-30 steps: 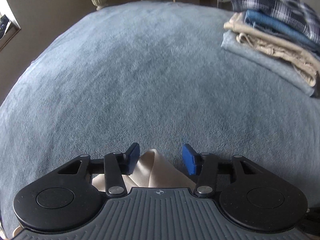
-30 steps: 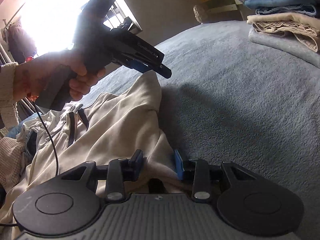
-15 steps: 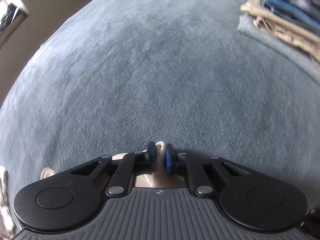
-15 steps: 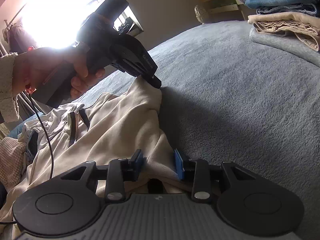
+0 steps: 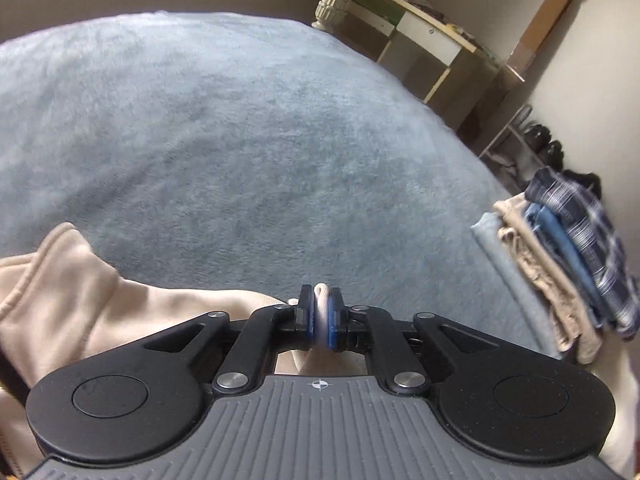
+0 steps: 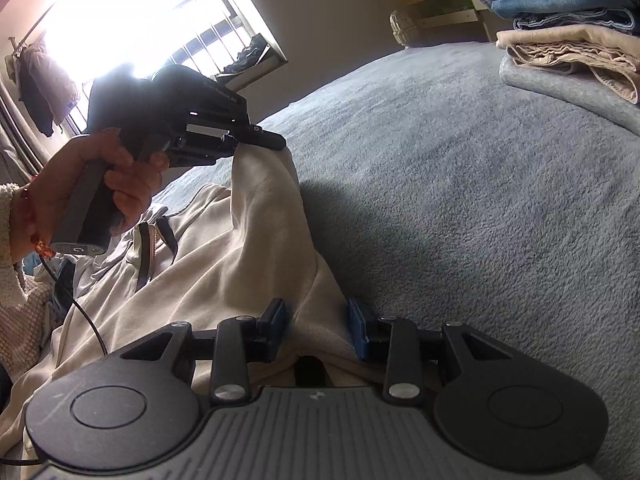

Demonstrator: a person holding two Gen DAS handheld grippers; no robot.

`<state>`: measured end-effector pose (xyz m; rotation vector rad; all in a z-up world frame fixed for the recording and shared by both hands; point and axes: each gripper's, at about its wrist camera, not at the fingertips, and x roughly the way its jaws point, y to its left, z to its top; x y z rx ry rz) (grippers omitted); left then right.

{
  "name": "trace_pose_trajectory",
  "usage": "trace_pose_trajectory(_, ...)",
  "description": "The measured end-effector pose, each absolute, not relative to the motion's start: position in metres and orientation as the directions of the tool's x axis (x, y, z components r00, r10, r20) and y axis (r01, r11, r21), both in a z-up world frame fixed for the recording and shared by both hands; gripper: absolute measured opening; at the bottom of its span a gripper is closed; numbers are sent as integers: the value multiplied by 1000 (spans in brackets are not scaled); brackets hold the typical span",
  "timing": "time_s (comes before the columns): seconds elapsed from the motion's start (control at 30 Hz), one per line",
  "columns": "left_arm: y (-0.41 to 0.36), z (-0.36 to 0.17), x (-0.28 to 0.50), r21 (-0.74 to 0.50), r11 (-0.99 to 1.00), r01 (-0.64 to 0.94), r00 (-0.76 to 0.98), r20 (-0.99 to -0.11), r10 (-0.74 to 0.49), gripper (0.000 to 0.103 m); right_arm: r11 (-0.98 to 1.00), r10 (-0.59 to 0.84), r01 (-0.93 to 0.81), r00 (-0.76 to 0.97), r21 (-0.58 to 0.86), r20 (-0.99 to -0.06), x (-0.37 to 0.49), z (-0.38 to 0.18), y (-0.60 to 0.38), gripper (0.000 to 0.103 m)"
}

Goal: Fold clothes

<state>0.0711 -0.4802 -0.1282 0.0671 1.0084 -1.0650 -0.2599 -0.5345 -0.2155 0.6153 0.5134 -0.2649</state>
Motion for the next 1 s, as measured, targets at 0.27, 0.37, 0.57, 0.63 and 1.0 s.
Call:
trace_pose_trajectory(0.27,-423,-82,96,-449,534,716,163,-636,-754,38,771,-73,375,855,515,-513,-262,-219,-540,37)
trace_pose_trajectory(0.37,-354,-46,102,-468,534,704,190,-600,-777,42,762,-67,373,858,529,-509,-263,-220,-542,37)
trace_pose_trajectory(0.57,-190,35,104,-381,657,651,436,-521,-734,52,740,-57,376,861,558,-505,-264,-221,-546,38)
trace_pose_trajectory(0.63,-148,50,94,-307,713,631,510,-529,-678,53,727,-58,384,860,569,-507,-264,-220,-546,39)
trace_pose_trajectory(1.0,-64,-62,-20,-126,695,708,436,-695,-571,57,619,-205,494,852,611,-482,-285,-182,-524,55)
